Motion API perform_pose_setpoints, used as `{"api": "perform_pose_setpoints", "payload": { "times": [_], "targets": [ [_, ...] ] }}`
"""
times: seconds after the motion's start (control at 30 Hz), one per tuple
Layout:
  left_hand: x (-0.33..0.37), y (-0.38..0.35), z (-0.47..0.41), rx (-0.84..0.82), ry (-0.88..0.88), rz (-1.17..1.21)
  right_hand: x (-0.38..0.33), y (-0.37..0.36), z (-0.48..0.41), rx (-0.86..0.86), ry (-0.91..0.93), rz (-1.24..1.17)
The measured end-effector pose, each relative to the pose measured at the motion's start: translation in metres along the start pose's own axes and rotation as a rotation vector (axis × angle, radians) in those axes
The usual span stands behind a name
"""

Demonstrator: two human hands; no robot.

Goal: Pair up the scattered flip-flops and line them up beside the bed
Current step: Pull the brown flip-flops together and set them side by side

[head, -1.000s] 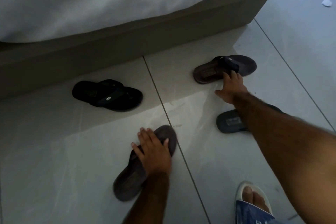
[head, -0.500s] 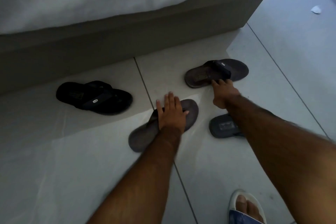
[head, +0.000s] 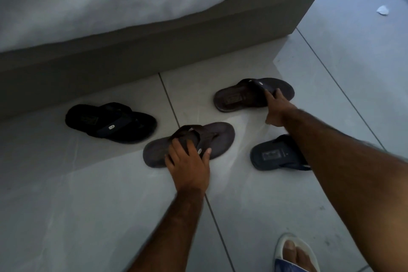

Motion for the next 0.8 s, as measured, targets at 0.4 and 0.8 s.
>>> {"api": "perform_pose_setpoints", "payload": {
  "times": [0.4, 0.8],
  "targets": [
    [0.105, -0.014, -0.028, -0.242, -0.183, 0.15, -0.012, 0.0, -0.01, 0.107, 0.131, 0.001],
    [0.152, -0.001, -0.111, -0.338, -0.311, 0.065, -0.016, 0.0, -0.012, 0.133, 0.205, -0.12]
  ]
}}
Point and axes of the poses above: each hand's wrist, its own z-axis away from the middle knuckle, its own y-axis out of the back of the hand, x = y × z, the point moved 9 cm from there along -z, towards the middle knuckle, and after that the axes turned 1 degree about -z, right-handed, at the moved point
